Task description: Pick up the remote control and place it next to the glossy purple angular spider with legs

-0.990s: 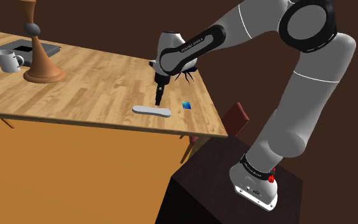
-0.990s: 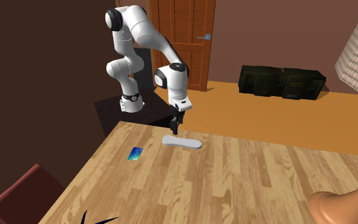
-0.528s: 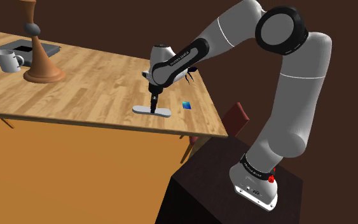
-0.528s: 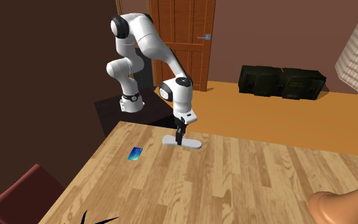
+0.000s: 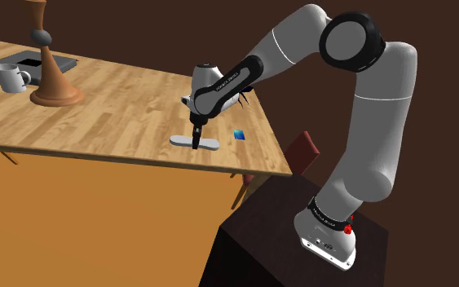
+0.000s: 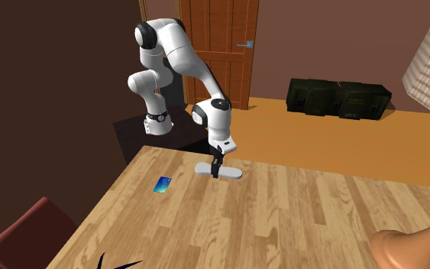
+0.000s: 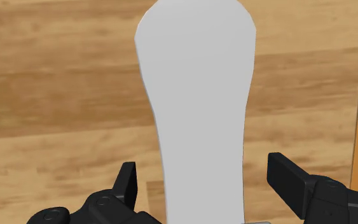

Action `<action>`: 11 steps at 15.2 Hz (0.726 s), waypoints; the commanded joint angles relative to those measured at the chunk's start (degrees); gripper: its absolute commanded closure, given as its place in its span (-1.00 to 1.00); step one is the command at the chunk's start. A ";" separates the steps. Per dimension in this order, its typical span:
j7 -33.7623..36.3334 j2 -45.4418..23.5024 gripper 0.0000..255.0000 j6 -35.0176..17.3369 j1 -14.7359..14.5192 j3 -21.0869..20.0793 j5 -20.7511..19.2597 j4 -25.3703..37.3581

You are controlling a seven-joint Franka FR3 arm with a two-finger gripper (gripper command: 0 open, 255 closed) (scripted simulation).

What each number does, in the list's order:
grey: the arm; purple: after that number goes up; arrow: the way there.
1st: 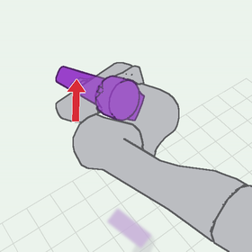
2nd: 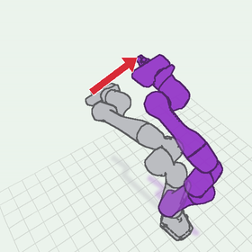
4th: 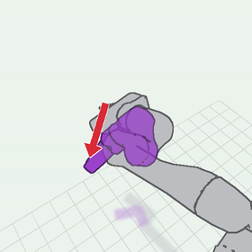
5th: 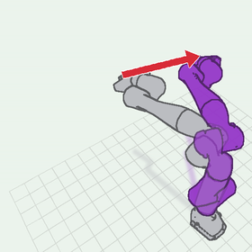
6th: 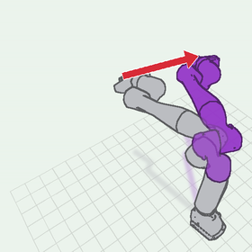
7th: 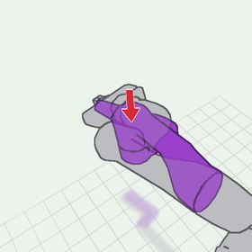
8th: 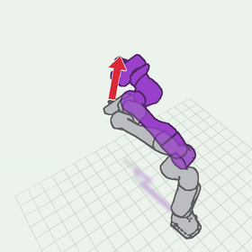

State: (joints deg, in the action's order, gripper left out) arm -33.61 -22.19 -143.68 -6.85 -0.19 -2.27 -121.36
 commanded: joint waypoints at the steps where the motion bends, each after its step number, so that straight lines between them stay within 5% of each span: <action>1: 0.01 -0.03 -1.00 -0.04 0.00 0.00 0.00 -0.01; 3: 0.01 -0.03 -1.00 -0.03 0.00 0.00 0.00 0.00; 4: 0.01 -0.03 1.00 -0.03 0.00 0.00 0.00 0.00; 11: 0.00 -0.01 1.00 -0.01 0.00 0.00 0.00 0.00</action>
State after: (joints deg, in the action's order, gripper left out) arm -33.61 -22.21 -143.69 -6.85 -0.19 -2.27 -121.37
